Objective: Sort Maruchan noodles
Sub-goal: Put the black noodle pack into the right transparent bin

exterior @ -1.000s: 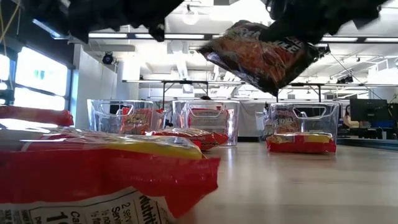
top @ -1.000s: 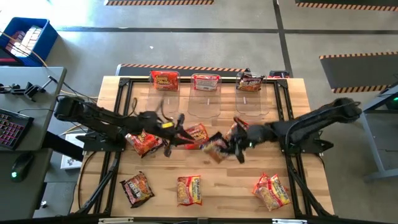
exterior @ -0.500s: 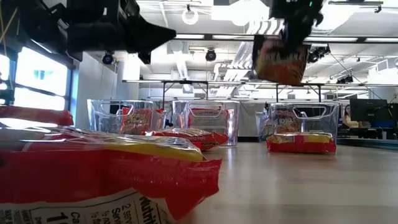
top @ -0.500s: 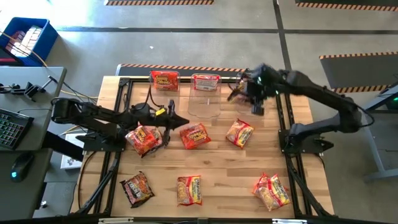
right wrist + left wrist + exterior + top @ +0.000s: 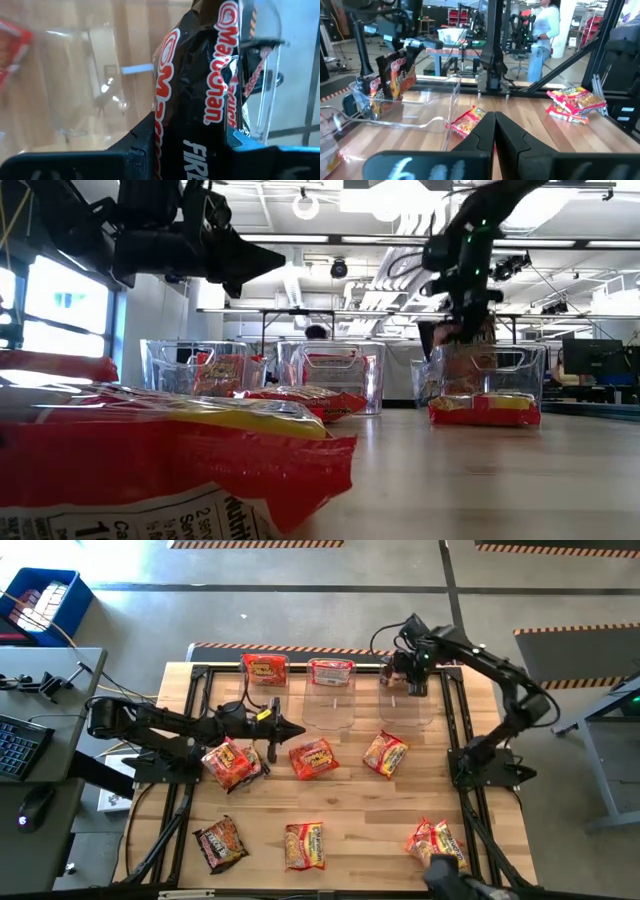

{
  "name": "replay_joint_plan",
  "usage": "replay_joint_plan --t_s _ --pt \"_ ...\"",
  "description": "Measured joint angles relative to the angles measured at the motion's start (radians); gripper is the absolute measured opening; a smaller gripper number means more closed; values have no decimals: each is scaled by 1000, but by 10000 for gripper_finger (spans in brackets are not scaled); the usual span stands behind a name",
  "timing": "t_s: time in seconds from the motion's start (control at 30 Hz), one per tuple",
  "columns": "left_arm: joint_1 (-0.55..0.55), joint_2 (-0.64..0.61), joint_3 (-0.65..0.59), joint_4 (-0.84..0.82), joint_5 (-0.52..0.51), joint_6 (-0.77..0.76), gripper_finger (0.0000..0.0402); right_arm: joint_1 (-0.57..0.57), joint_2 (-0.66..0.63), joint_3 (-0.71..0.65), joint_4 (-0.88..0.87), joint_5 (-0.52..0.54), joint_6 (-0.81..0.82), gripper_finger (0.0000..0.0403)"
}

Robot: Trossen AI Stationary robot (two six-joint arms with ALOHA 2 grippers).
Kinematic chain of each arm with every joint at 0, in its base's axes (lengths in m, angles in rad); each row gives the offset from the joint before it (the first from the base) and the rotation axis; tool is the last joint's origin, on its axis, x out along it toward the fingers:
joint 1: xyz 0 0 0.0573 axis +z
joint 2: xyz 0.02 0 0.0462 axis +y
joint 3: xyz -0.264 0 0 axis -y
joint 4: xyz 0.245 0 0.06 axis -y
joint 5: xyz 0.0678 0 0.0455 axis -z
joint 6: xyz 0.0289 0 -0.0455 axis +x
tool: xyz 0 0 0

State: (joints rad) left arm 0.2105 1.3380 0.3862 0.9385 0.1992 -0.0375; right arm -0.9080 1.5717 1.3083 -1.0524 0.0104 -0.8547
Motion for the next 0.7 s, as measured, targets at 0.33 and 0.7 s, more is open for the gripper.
replay_joint_plan --t_s 0.33,0.7 --pt "1 0 0 -7 0 24 1 -11 118 0 97 -6 -67 98" --pt "1 0 0 -7 -1 27 0 -23 156 -27 109 45 -17 99"
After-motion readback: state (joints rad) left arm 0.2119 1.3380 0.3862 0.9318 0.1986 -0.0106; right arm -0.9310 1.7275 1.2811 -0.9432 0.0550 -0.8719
